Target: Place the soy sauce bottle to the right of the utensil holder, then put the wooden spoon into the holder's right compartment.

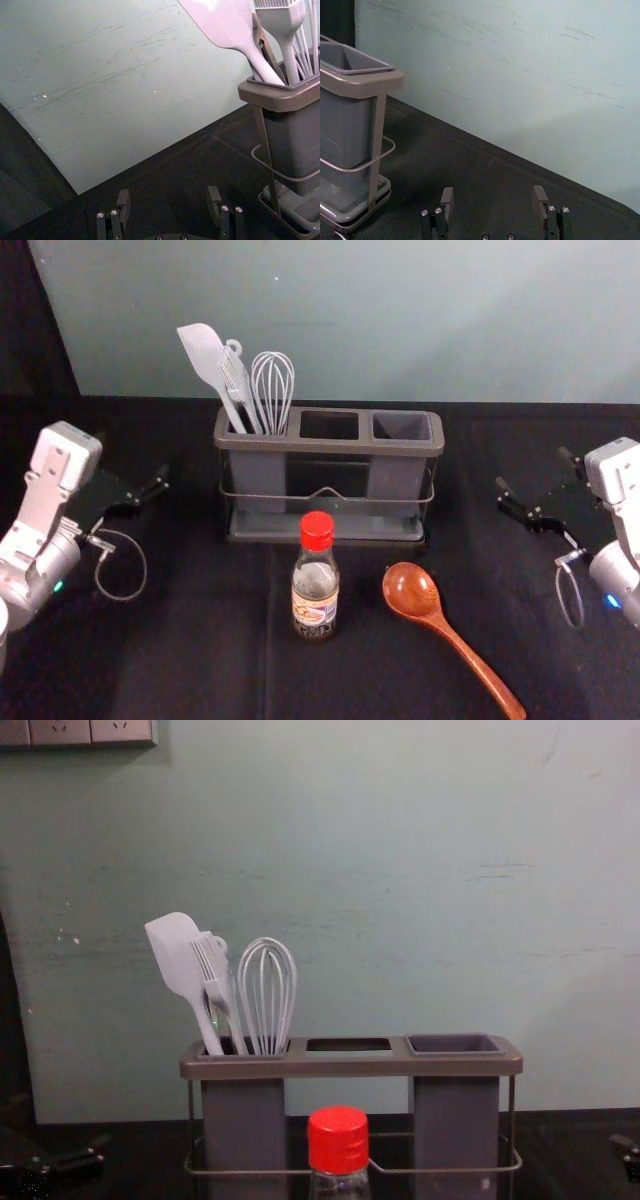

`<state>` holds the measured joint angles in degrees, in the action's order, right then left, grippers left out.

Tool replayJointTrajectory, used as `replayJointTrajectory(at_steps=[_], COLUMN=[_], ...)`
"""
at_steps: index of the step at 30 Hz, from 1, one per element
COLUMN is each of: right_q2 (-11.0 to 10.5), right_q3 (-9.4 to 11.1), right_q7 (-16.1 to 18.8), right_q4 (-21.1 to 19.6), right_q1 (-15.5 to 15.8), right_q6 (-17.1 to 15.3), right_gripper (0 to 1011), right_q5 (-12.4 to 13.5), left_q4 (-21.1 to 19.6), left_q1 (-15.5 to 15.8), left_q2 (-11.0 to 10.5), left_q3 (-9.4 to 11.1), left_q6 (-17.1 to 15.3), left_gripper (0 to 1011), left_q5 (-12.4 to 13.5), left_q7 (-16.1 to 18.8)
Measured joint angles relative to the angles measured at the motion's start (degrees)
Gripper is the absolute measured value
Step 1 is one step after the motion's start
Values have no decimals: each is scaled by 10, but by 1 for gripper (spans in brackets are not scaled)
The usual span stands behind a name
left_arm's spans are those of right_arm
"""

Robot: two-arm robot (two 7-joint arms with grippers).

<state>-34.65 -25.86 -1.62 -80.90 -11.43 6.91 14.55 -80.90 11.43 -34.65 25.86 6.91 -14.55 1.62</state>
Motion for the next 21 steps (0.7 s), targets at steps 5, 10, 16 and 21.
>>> replayJointTrajectory(at_steps=[5, 10, 16, 21], right_q2=[0, 0, 0, 0], right_q3=[0, 0, 0, 0], right_q7=[0, 0, 0, 0], right_q4=[0, 0, 0, 0], right_q1=[0, 0, 0, 0], right_q6=[0, 0, 0, 0], right_gripper=[1004, 1004, 1004, 1004], right_q5=[0, 0, 0, 0], left_q4=[0, 0, 0, 0], left_q1=[0, 0, 0, 0], left_q2=[0, 0, 0, 0], left_q3=[0, 0, 0, 0], left_q6=[0, 0, 0, 0], left_gripper=[1005, 1005, 1005, 1005], left_q5=[0, 0, 0, 0], left_q7=[0, 0, 0, 0])
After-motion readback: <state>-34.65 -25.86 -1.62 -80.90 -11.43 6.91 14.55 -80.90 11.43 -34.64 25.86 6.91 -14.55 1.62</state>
